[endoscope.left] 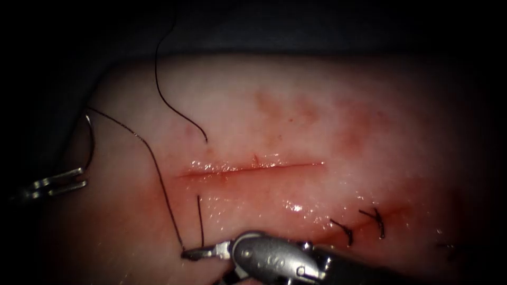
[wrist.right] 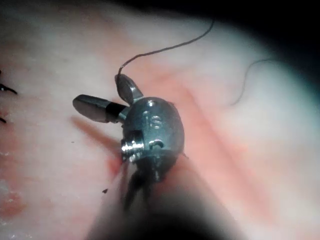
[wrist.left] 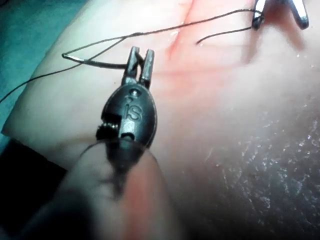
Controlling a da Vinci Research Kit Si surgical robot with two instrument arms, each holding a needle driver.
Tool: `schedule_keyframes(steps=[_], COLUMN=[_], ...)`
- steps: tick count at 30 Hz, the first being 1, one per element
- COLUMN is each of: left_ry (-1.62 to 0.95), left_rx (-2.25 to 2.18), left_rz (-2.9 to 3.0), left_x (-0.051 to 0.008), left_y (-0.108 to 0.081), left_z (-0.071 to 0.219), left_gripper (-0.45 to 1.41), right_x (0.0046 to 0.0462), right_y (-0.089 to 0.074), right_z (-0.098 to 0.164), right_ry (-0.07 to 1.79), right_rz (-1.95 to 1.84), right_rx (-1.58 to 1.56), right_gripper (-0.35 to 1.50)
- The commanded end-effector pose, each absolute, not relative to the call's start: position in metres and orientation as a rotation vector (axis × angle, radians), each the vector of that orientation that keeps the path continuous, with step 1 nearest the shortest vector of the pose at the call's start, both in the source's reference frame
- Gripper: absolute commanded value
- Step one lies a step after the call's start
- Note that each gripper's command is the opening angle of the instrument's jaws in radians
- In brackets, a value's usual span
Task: Wound Closure
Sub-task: Grab the thread with the right tool and pull it through the incision until a short thread end remains
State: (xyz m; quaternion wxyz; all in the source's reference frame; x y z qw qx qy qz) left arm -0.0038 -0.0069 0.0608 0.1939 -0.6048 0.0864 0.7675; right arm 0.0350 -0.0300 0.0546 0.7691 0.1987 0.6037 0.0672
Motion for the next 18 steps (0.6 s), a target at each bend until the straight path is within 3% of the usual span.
schedule_keyframes(steps=[1, 18], left_ry=[0.255, 0.403], left_rx=[-1.695, -1.459], left_rz=[2.147, 2.209], left_x=[-0.0041, 0.0002], left_y=[-0.006, -0.0026], left_z=[0.0614, 0.0682], left_gripper=[-0.45, -0.45], right_x=[0.0354, 0.0366], right_y=[-0.0275, -0.0228], right_z=[0.0556, 0.0632], right_ry=[1.313, 1.276], right_rz=[0.142, 0.162], right_rx=[0.403, 0.298], right_gripper=[1.21, 1.13])
